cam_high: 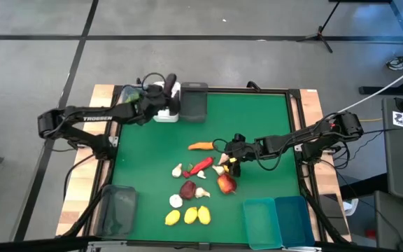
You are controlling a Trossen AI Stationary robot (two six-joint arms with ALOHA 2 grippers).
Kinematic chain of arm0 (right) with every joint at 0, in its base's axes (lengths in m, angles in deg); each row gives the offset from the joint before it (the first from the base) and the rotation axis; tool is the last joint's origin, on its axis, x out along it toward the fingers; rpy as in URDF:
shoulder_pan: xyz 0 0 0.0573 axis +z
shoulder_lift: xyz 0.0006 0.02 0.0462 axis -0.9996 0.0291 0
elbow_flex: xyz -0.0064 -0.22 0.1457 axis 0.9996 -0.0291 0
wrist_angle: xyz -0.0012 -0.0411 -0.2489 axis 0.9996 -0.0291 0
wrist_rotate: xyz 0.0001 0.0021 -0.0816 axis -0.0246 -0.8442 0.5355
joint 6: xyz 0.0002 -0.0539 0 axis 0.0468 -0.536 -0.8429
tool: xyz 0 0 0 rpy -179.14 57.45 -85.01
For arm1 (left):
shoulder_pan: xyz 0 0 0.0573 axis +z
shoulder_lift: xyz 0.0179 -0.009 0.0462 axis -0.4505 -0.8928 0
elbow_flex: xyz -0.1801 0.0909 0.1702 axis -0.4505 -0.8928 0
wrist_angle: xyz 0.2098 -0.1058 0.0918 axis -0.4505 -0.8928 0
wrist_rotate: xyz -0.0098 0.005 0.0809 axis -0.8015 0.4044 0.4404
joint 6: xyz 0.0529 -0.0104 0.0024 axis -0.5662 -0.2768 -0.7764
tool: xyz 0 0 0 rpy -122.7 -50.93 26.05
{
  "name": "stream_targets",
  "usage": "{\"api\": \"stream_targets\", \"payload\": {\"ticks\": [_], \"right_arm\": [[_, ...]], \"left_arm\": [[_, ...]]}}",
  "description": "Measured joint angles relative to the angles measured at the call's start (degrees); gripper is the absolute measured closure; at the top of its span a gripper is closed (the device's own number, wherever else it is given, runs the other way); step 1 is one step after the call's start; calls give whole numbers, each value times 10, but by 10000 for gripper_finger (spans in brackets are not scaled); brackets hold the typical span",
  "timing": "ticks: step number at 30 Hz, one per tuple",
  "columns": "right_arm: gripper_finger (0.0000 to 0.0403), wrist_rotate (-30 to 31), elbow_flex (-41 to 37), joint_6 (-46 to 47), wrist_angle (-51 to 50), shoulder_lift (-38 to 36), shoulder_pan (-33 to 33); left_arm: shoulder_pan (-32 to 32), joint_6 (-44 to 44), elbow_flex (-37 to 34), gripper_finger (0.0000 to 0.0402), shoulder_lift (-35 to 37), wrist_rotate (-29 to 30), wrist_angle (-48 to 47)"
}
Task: Sort produce into baskets
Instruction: Put the purple eggplant into the white bin
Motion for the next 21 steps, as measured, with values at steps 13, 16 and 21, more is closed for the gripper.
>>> {"api": "stream_targets", "payload": {"ticks": [13, 16, 21], "right_arm": [[86, 6, 0, -2, 0, 0, 0], [86, 6, 0, -2, 0, 0, 0], [86, 6, 0, -2, 0, 0, 0]], "left_arm": [[54, 98, 0, 262, -72, 0, -35], [54, 100, 0, 262, -93, 0, -25], [62, 117, 0, 263, -124, 0, -23]]}}
